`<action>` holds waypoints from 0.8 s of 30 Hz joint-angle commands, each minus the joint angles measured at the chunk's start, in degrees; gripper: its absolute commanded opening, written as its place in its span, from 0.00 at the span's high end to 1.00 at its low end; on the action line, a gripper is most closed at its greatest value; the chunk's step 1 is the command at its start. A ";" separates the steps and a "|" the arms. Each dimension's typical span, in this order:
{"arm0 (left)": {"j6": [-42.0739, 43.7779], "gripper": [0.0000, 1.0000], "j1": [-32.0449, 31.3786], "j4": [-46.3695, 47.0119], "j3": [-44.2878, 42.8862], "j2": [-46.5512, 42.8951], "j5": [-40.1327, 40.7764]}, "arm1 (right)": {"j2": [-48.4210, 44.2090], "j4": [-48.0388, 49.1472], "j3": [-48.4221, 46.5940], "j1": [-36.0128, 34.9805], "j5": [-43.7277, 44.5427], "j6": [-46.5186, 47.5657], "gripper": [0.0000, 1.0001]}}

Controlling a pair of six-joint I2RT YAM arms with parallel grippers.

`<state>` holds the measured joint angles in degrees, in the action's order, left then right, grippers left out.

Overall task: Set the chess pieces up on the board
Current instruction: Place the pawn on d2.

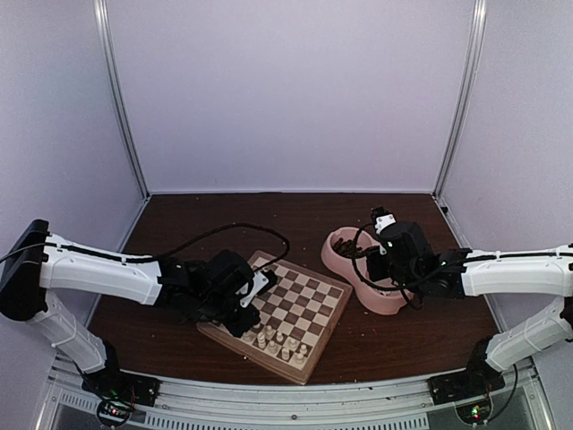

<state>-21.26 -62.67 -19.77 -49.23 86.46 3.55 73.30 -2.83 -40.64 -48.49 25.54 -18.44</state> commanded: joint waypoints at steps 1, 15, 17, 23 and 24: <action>0.95 0.92 0.28 1.29 -1.99 1.33 -0.91 | -0.17 -0.09 -0.25 0.16 -0.09 -0.46 0.64; 1.22 0.90 0.27 0.95 -2.29 2.32 -0.26 | -0.26 -0.13 -0.23 0.15 -0.14 -0.55 0.64; 1.22 0.87 0.30 0.85 -2.27 2.31 -0.13 | -0.21 -0.18 -0.23 0.22 -0.17 -0.55 0.64; 1.17 0.82 0.27 0.51 -2.45 2.31 0.25 | -0.17 -0.07 -0.25 0.15 -0.27 -0.50 0.64; 1.21 0.81 0.27 0.52 -2.45 2.38 0.25 | -0.15 -0.11 -0.23 0.15 -0.25 -0.52 0.64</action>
<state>-20.73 -62.67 -19.77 -50.15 88.20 3.64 73.30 -2.85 -40.64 -48.49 25.52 -18.44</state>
